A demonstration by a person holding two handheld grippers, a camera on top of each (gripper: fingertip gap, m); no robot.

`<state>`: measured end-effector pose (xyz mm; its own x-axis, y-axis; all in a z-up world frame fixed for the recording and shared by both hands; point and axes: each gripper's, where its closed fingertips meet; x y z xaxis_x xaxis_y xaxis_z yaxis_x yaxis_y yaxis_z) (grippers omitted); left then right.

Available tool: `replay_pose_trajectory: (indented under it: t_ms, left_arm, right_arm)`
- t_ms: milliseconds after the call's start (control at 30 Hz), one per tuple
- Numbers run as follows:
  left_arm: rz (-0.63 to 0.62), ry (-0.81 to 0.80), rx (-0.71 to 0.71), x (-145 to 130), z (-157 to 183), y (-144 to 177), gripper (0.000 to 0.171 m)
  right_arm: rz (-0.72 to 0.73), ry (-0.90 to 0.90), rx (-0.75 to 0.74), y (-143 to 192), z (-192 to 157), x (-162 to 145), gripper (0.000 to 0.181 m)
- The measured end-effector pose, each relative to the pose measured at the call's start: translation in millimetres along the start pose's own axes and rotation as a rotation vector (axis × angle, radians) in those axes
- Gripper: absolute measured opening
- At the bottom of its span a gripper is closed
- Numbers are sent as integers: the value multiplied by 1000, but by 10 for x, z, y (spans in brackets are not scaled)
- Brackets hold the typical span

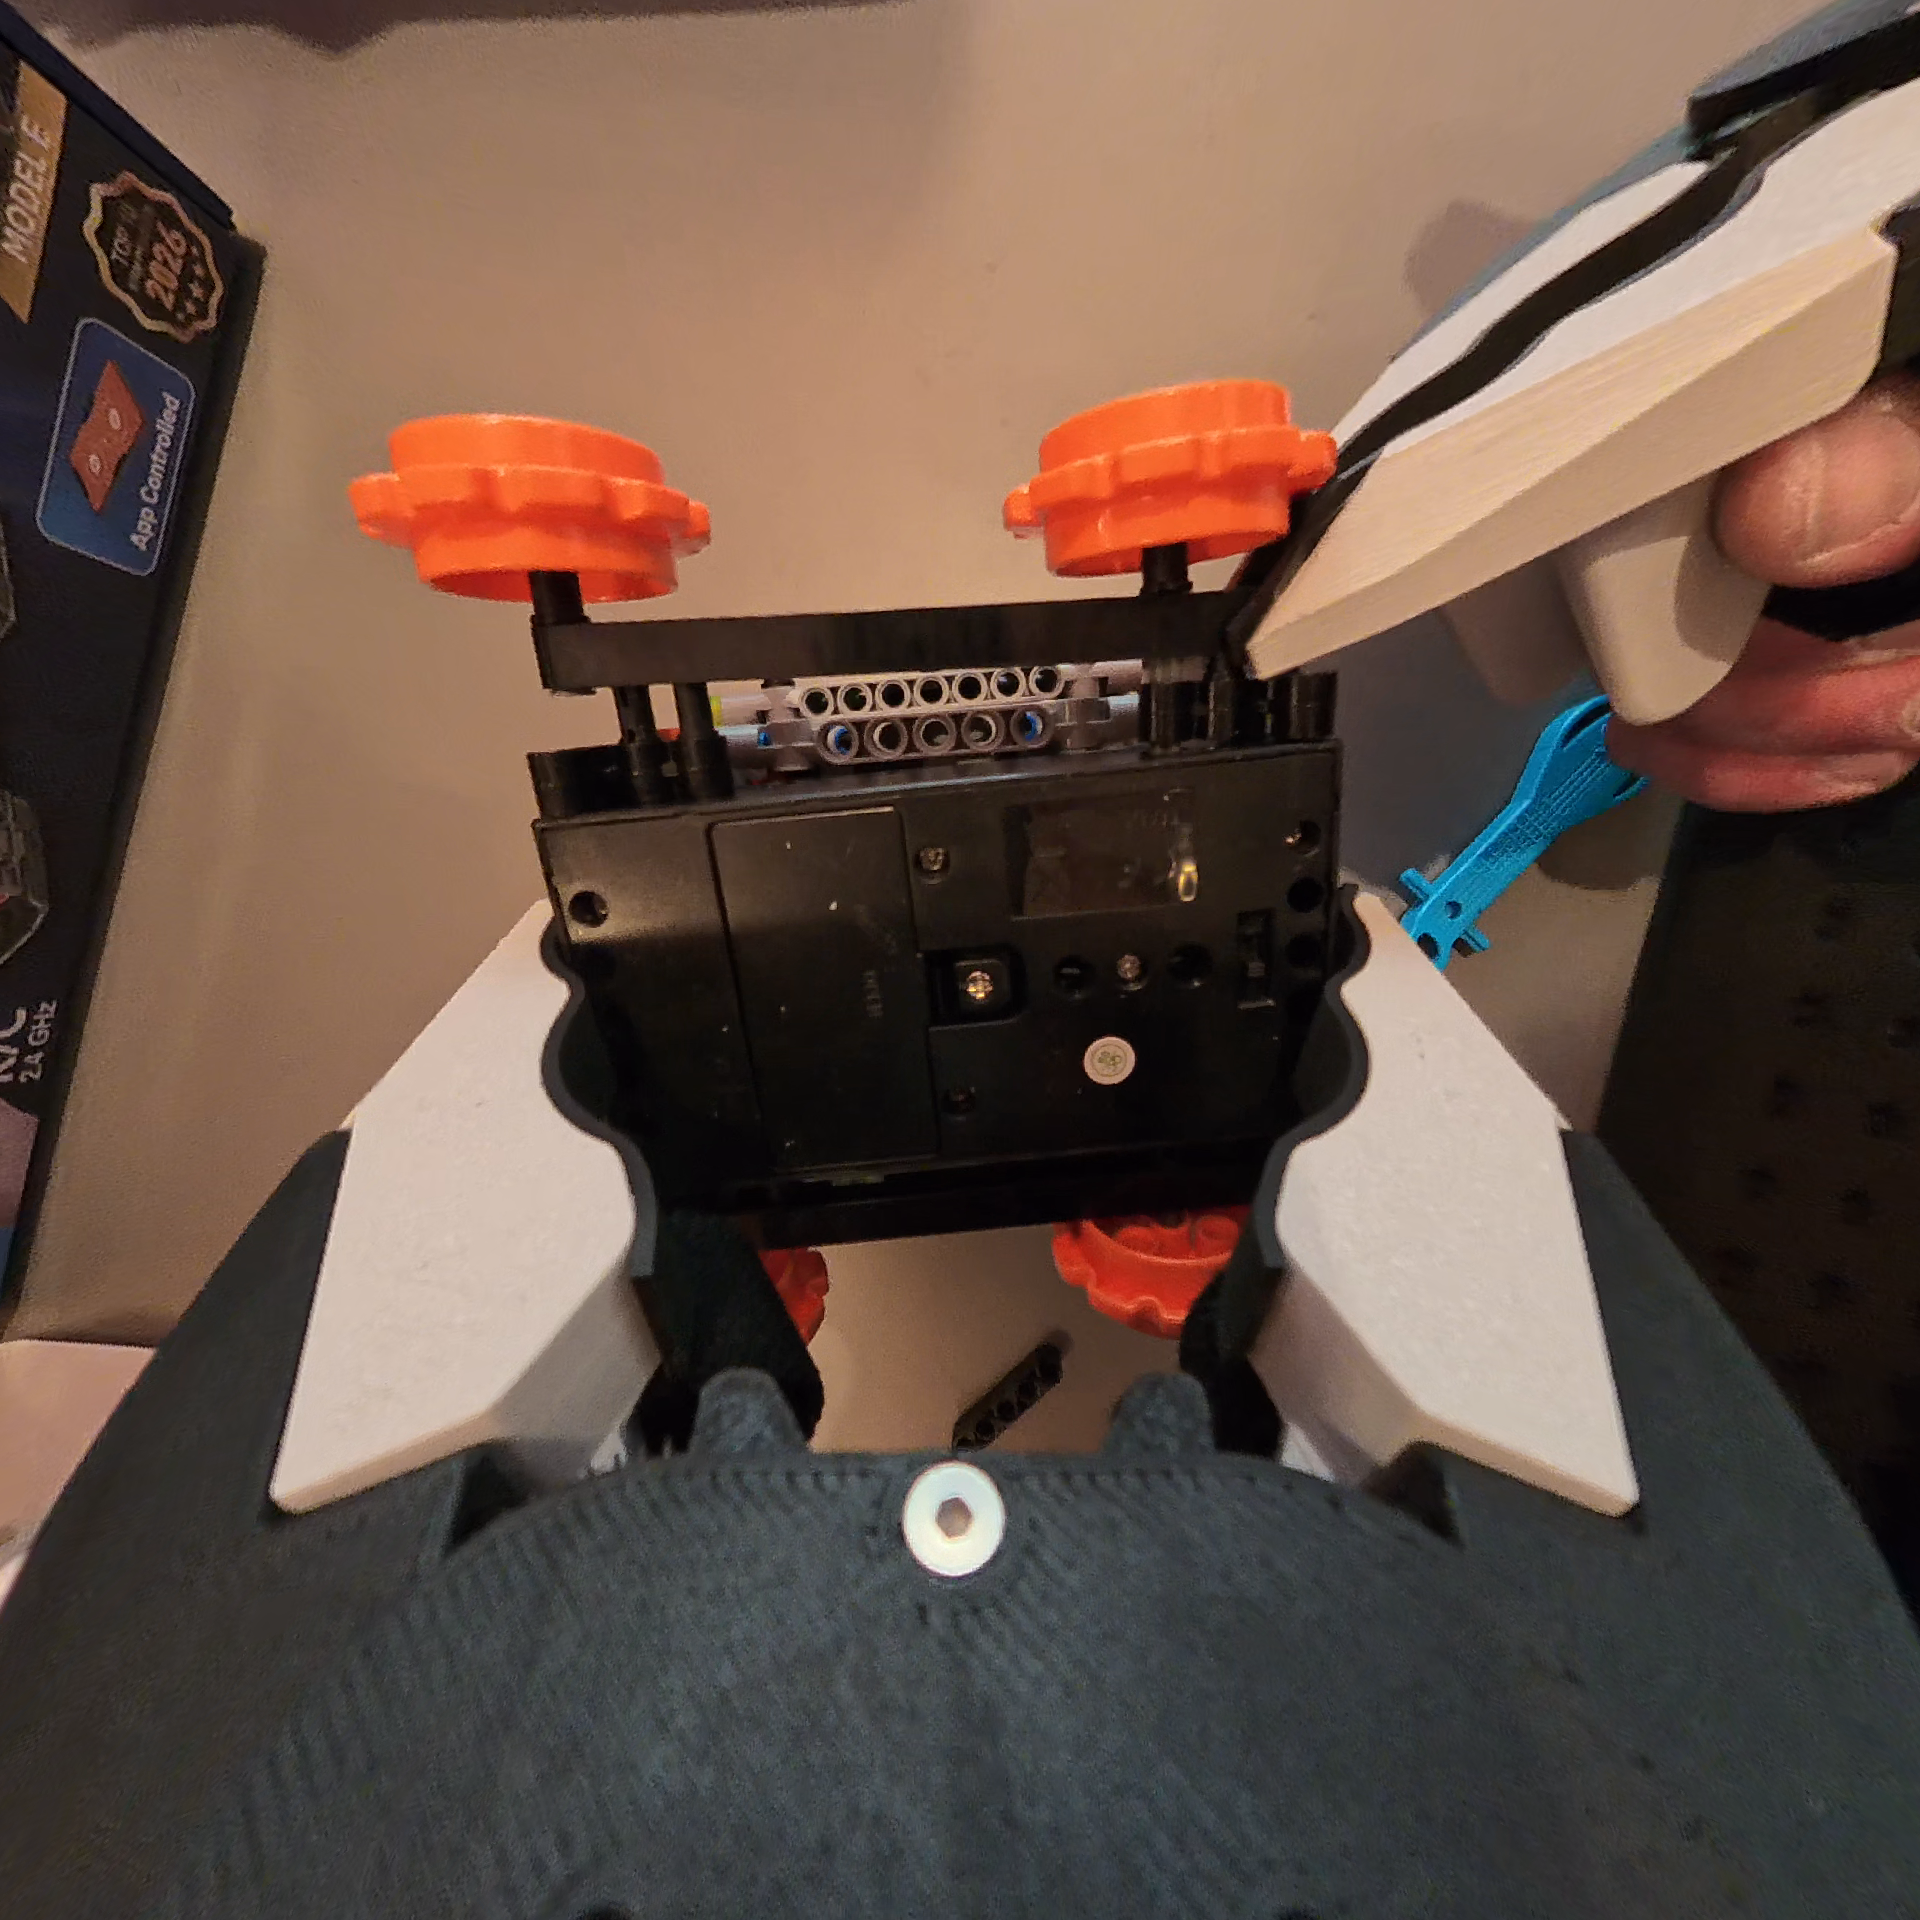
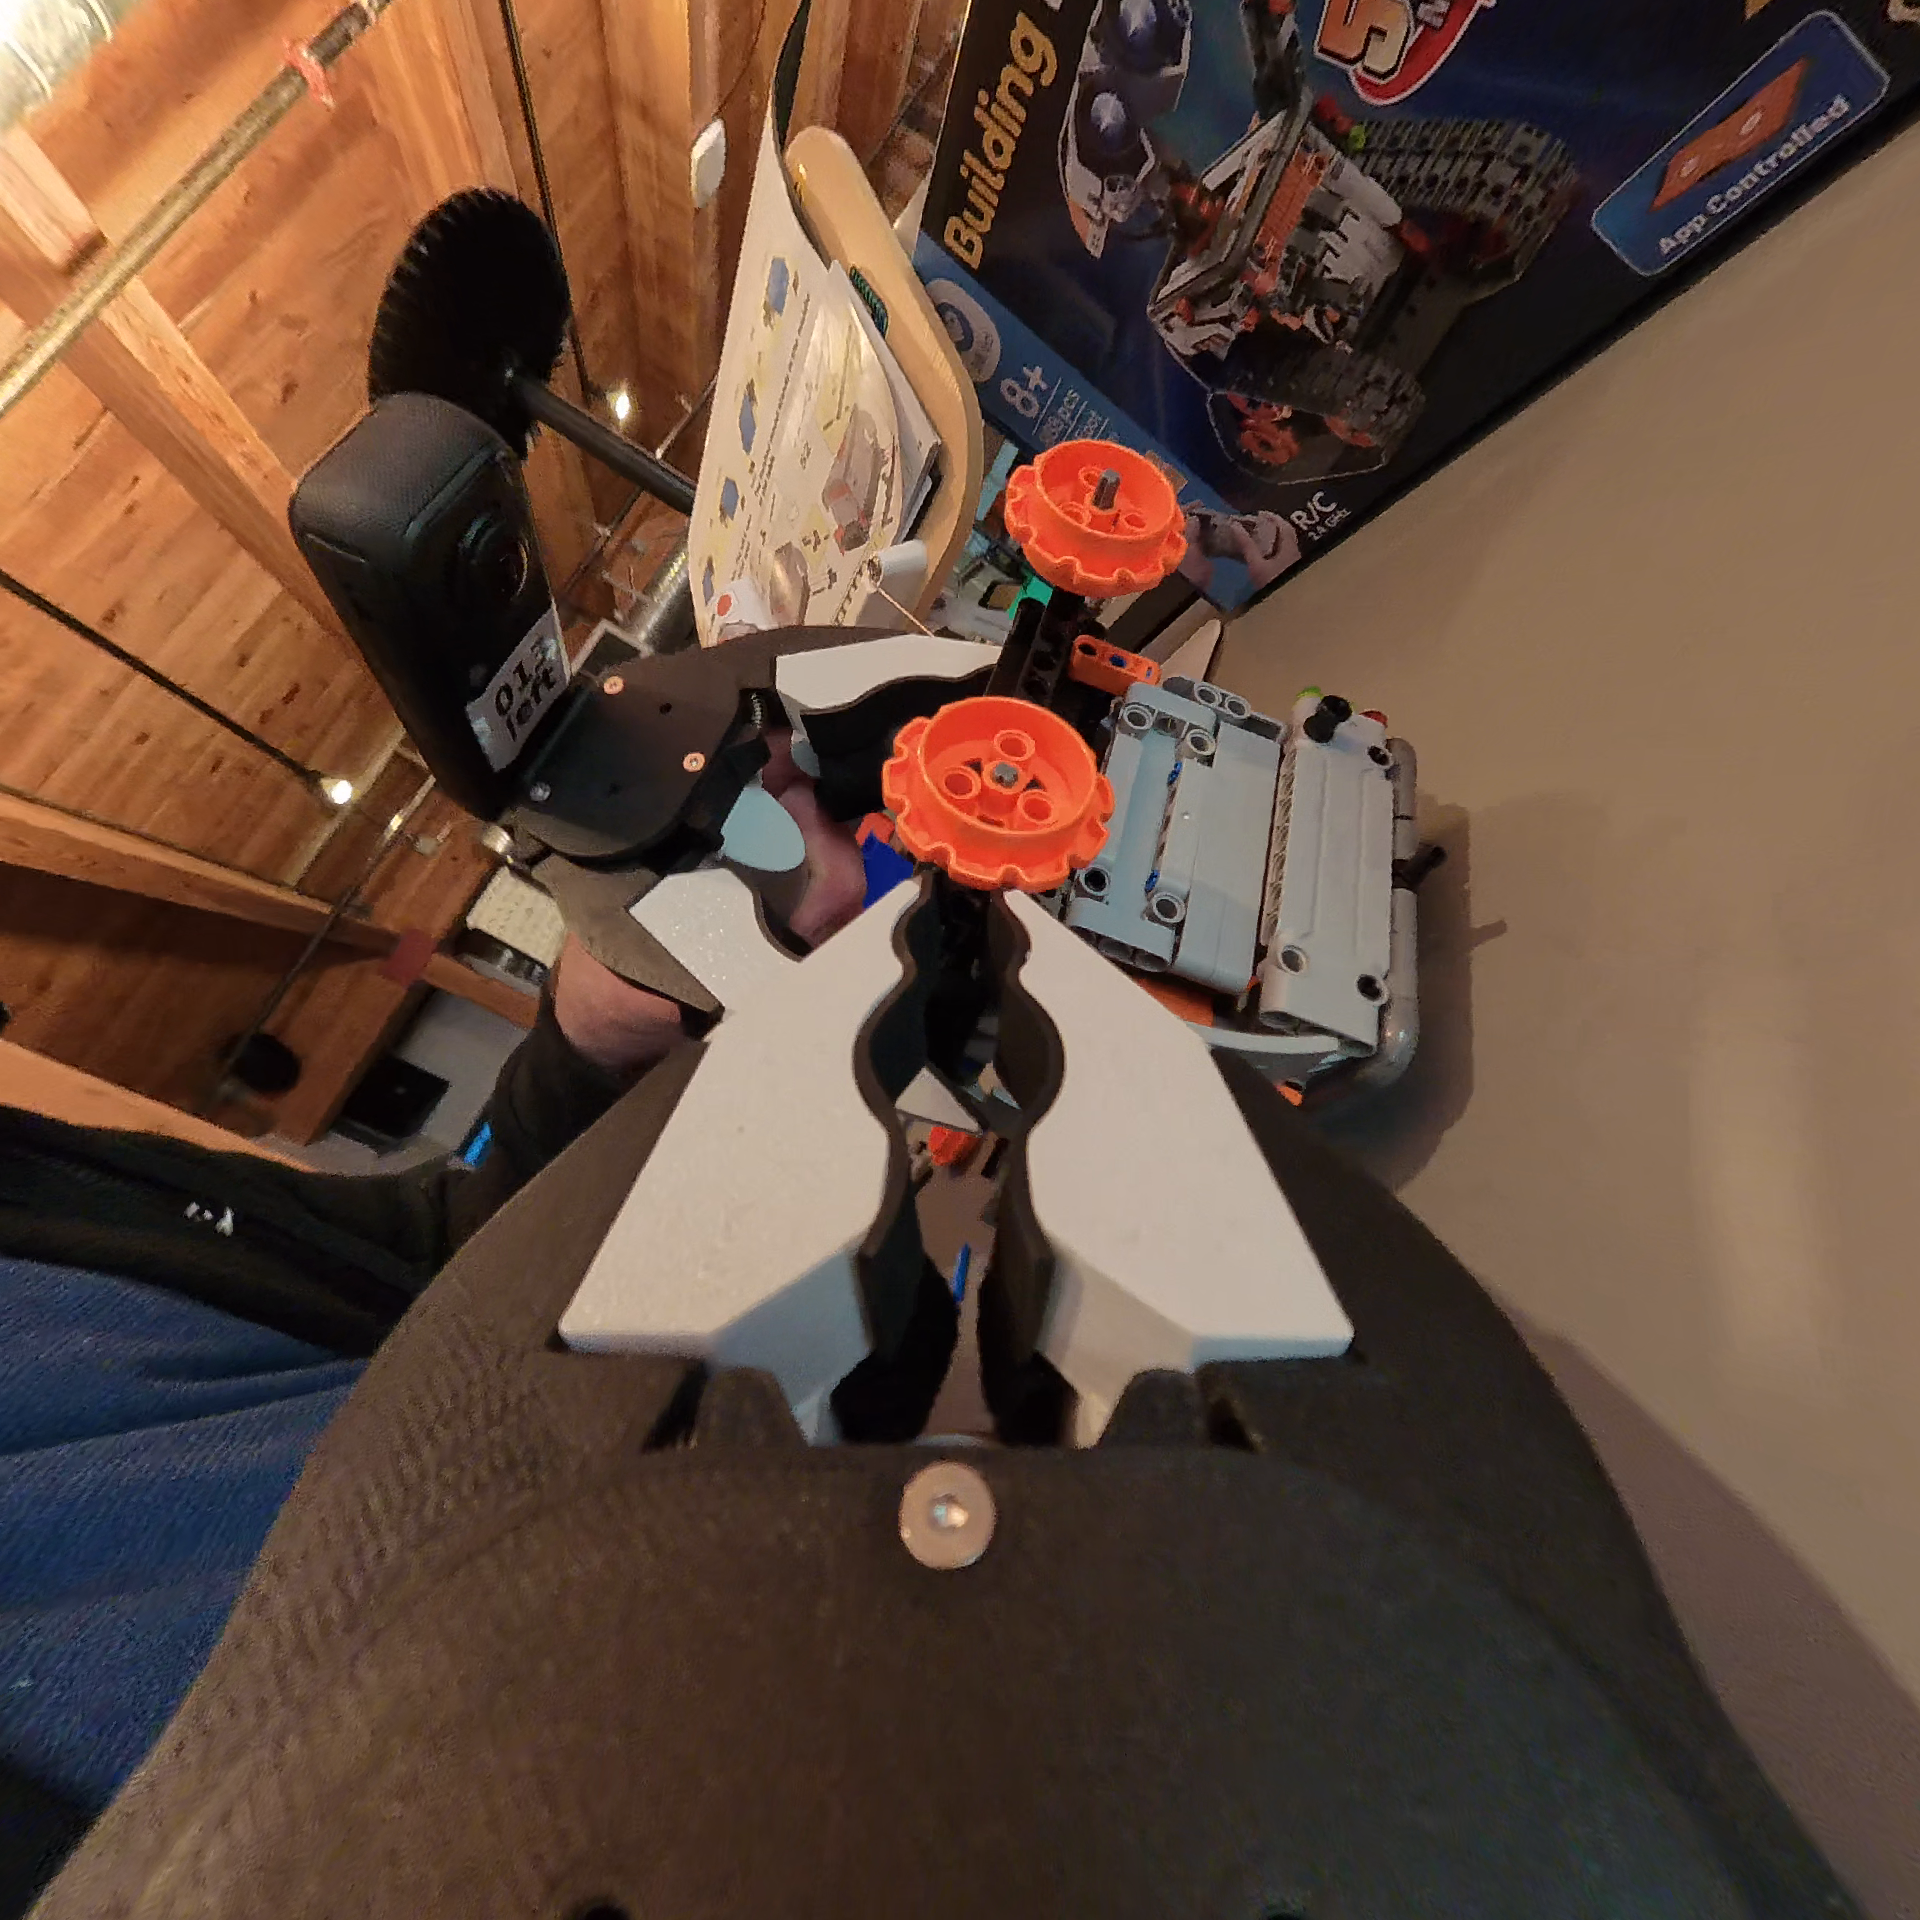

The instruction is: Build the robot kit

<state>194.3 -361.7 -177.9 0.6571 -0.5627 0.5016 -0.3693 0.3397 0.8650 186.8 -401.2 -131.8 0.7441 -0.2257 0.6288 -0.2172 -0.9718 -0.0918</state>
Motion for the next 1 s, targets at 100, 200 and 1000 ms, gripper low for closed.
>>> replay_pose_trajectory:
  t_ms: [100,200,1000]
  left_arm:
    - [-4,-2,-12,23,3,-16,135]
    - [8,-4,-16,79,-7,-42,135]
    - [-29,-29,-17,122,-36,-133,145]
  right_arm:
    - [-66,35,22,15,10,18,2]
    - [-62,37,23,34,29,75,2]
    - [46,20,-104,-12,7,3,4]
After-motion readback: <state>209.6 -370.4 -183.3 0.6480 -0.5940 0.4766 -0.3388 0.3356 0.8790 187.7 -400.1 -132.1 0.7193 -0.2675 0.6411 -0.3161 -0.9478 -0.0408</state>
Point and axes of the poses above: each gripper's, where its closed fingertips meet, y back along the fingers, x out of its top, z = x × y across the jaws, and after that the axes turned 8 degrees about y, right-handed
